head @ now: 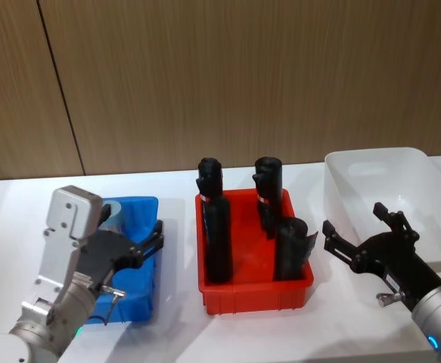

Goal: Pick the cotton swabs from the blue box and place them into the white box.

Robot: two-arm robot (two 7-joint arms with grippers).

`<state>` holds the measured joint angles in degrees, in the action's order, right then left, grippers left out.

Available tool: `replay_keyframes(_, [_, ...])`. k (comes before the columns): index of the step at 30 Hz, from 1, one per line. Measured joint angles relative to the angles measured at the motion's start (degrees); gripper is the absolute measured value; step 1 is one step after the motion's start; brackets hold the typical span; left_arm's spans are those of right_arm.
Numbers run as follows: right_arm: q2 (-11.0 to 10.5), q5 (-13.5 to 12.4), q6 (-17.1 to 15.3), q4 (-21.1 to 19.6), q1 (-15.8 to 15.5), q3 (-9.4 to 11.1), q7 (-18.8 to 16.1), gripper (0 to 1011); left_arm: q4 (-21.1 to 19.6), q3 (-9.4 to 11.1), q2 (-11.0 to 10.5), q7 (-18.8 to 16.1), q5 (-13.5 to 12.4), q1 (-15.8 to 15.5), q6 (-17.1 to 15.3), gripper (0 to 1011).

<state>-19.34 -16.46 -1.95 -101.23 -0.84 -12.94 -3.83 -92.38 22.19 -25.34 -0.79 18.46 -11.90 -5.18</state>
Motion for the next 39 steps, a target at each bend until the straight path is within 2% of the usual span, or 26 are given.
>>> replay_keyframes(8, [0.00,0.00,0.00,0.00,0.00,0.00,0.00,1002,-0.50,-1.12,-0.87,-2.25,3.91,1.05,-3.28,1004])
replay_keyframes(16, [0.00,0.00,0.00,0.00,0.00,0.00,0.00,1002,-0.94,-2.04,-1.12,-5.28,7.98,1.84,-7.97,1004])
replay_keyframes(18, [0.00,0.00,0.00,0.00,0.00,0.00,0.00,1002,-0.97,-2.14,-1.12,-5.53,8.30,1.89,-8.35,1004])
replay_keyframes(22, [0.00,0.00,0.00,0.00,0.00,0.00,0.00,1001,-1.01,-2.68,-1.09,-7.09,10.44,2.01,-11.37,1004])
replay_keyframes(29, [0.00,0.00,0.00,0.00,0.00,0.00,0.00,1002,-0.48,-3.18,-0.90,-8.18,12.19,1.87,-14.45,1004])
replay_keyframes(39, [0.00,0.00,0.00,0.00,0.00,0.00,0.00,1002,1.22,-3.73,-0.43,-8.53,13.28,1.15,-17.20,1004])
